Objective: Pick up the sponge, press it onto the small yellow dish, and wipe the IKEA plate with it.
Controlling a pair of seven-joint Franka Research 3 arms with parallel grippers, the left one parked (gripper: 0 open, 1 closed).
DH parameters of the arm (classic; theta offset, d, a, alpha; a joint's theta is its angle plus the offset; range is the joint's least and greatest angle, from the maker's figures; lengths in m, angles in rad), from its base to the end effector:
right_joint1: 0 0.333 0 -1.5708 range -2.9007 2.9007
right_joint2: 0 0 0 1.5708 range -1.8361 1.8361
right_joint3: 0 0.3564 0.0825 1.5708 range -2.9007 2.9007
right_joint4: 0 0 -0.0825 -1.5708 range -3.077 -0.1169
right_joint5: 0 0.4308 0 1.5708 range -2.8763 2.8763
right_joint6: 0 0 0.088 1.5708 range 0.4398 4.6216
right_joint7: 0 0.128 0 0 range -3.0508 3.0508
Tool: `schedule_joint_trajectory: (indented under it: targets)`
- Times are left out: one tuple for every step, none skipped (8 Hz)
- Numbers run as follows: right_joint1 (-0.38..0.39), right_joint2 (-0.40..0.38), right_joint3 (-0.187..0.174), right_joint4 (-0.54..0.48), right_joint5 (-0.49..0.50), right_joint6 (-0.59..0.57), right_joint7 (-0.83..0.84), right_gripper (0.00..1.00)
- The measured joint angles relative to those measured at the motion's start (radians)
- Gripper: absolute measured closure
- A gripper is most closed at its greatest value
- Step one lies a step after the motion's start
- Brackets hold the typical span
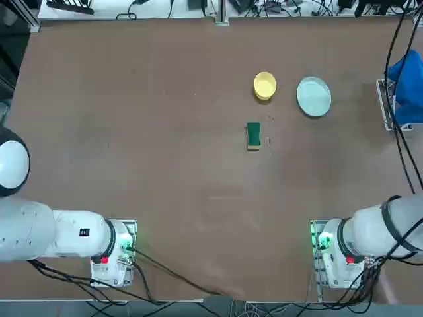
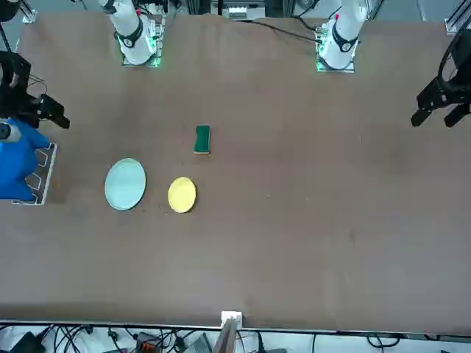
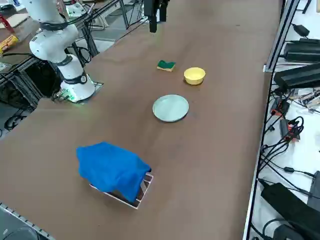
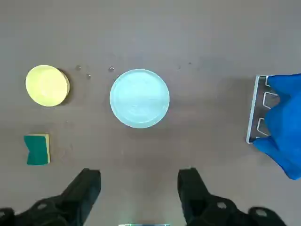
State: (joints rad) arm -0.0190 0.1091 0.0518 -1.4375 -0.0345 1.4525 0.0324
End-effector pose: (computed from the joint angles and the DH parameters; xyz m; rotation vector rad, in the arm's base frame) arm 0.6249 0.0139 0.6356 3.1064 -0.0033 -0.1445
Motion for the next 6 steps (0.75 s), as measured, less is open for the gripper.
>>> schedule_joint_trajectory:
  targets:
    - [-0.001,0.000,0.000,0.000,0.000,0.000,0.000,0.00]
    - [-0.004,0.000,0.000,0.000,0.001,0.000,0.000,0.00]
    - [-0.005,0.000,0.000,0.000,0.001,0.000,-0.001,0.00]
    - [-0.006,0.002,0.000,-0.001,0.001,0.000,-0.002,0.00]
    - [-0.005,0.008,0.000,-0.005,0.003,-0.001,-0.005,0.00]
    - [-0.005,0.025,0.002,-0.009,0.005,-0.001,-0.012,0.00]
